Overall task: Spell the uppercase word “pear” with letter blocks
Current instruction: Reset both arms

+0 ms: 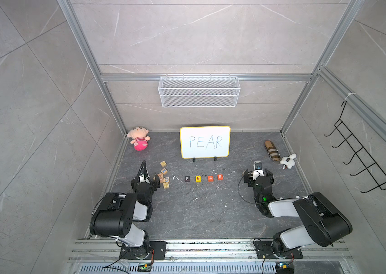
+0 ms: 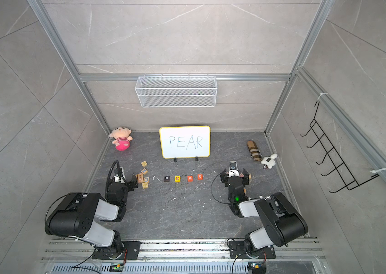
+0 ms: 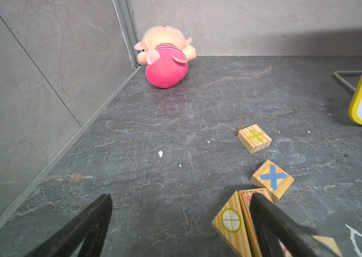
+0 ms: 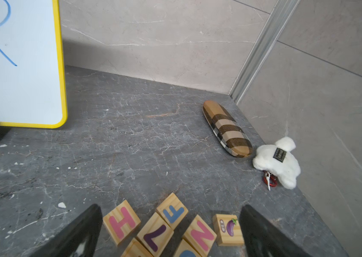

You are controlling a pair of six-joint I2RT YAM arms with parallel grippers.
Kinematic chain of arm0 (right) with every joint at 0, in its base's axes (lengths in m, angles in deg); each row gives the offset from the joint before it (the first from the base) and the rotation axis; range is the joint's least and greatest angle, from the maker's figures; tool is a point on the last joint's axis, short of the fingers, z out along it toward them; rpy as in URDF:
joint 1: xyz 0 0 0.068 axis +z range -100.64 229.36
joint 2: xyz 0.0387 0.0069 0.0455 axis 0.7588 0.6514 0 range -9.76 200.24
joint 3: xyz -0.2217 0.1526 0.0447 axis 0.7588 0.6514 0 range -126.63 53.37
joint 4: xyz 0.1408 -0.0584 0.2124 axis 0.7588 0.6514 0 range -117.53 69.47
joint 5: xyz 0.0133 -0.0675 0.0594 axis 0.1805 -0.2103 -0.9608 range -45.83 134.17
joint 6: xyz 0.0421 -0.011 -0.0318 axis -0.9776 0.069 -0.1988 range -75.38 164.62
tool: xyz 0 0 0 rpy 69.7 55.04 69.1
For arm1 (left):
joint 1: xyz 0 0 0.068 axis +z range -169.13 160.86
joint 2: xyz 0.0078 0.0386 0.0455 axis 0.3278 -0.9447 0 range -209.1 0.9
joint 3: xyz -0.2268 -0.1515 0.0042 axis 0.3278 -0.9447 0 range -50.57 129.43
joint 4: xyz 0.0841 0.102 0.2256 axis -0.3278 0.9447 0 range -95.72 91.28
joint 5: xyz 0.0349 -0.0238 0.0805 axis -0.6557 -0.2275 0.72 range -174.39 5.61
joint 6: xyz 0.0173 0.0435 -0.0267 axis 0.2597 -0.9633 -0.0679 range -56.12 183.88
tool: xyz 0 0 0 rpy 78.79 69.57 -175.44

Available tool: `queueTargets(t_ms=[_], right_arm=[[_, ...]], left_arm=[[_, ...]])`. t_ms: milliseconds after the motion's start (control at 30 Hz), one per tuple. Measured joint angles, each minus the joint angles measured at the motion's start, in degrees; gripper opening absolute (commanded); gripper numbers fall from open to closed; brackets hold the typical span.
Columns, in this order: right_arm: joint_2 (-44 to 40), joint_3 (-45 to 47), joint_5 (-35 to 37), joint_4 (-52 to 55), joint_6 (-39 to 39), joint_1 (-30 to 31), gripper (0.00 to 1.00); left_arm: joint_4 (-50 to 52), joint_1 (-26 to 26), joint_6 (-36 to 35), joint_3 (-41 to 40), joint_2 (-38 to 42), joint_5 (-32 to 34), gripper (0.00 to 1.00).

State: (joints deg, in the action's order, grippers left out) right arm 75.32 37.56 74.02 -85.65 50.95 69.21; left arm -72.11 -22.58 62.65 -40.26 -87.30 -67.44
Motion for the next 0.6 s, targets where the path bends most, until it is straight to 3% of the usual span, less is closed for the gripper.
queueTargets(t_ms=[233, 600], right_arm=[[-0.1, 1.8, -3.1, -3.0, 0.0, -1.0, 0.99], [-0.2, 1.2, -12.3, -1.8, -0.7, -6.4, 0.99]], left_arm=[[11.3, 5.9, 3.1, 8.3, 1.0, -2.6, 0.99], [15.5, 5.9, 4.1, 8.2, 1.1, -4.0, 1.0]])
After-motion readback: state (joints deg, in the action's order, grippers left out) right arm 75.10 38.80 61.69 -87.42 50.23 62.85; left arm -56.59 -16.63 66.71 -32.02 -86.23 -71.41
